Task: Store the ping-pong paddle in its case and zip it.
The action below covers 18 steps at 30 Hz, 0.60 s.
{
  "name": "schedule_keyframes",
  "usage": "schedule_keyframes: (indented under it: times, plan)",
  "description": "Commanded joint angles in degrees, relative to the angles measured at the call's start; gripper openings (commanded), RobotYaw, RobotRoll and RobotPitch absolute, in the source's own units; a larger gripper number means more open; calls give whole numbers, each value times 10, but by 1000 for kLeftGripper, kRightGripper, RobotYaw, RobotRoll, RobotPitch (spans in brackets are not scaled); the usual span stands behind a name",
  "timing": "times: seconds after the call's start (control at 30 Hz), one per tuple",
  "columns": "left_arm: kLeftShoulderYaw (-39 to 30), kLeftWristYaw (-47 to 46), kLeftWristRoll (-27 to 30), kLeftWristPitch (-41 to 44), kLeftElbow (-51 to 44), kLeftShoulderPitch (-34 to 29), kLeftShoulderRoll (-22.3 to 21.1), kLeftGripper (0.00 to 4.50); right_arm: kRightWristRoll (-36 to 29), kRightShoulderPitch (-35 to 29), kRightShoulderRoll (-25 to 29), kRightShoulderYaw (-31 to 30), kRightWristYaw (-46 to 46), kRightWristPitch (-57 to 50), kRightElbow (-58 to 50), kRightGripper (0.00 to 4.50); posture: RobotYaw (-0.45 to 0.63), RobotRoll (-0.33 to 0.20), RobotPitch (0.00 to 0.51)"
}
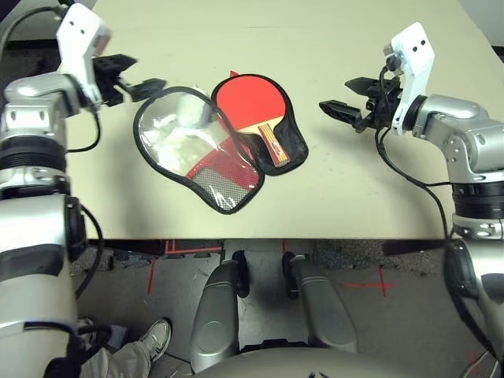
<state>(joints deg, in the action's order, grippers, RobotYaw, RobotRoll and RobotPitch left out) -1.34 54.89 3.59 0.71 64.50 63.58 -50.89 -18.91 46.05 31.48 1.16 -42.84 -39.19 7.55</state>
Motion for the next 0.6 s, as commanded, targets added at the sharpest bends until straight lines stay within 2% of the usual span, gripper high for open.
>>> schedule_keyframes:
  times: [0.03, 0.17, 0.3, 0.43, 0.6]
  plan:
    - [0, -10, -27, -38, 37, -31, -24, 4500, 2, -1, -10, -6, 0, 10, 5, 4483, 60, 0, 251]
    - [4, -15, -43, -71, 50, -78, -33, 4500, 5, 4, -22, -10, 4, 17, 3, 4483, 67, 0, 253]
    - [18, -4, -60, -108, 39, -122, -17, 4500, 5, 6, -30, -10, 11, 17, -6, 4483, 62, 0, 255]
    - [40, 13, -77, -143, 24, -153, 16, 4500, 3, 7, -34, -7, 24, 6, -25, 4483, 49, 0, 257]
    - [47, 54, -63, -128, -21, -144, 82, 4500, 0, 6, -31, 0, 43, -9, -47, 4483, 21, 0, 259]
